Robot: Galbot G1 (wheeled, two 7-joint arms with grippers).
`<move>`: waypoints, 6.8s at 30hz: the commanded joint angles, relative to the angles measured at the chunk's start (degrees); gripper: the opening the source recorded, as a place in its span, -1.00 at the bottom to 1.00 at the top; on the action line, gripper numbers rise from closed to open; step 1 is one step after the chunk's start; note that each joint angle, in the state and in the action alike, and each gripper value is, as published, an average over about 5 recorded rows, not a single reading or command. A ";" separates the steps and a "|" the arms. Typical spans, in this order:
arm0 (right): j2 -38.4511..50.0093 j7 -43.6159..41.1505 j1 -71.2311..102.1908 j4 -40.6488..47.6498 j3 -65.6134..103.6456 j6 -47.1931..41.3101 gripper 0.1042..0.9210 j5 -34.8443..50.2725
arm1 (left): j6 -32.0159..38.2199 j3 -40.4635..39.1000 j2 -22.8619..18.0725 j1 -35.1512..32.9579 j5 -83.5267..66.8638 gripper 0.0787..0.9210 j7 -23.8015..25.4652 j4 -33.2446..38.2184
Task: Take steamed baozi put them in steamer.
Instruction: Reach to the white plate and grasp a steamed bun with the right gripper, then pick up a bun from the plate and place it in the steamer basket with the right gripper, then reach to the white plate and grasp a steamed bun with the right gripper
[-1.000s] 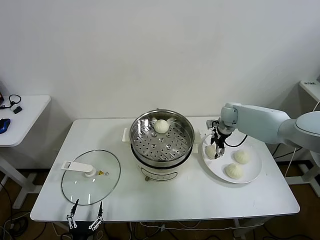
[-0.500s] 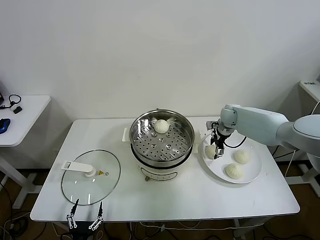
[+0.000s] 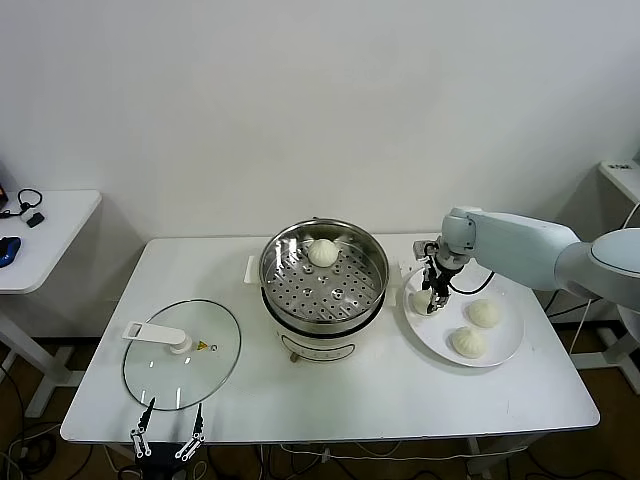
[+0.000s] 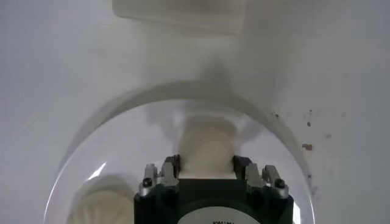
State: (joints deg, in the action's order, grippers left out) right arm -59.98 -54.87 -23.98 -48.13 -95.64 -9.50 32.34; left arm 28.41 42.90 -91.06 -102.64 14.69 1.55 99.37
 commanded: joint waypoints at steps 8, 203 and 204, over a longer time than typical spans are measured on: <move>3.22 -3.55 -21.15 -11.46 -11.77 1.21 0.19 8.27 | -0.07 0.07 -0.20 -0.27 0.02 0.77 0.03 0.82; 20.94 -2.86 2.44 -17.20 7.76 3.96 0.76 -11.57 | -0.15 -0.20 -1.42 -3.05 3.43 0.77 0.08 3.60; 20.86 -2.84 2.62 -17.15 7.86 3.94 0.76 -11.58 | -0.15 -0.19 -1.39 -3.06 3.44 0.77 0.08 3.60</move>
State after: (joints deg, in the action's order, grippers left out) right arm -38.89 -57.74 -22.83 -66.55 -88.98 -5.54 21.11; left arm 28.24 42.71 -92.20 -105.67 18.07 1.64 102.97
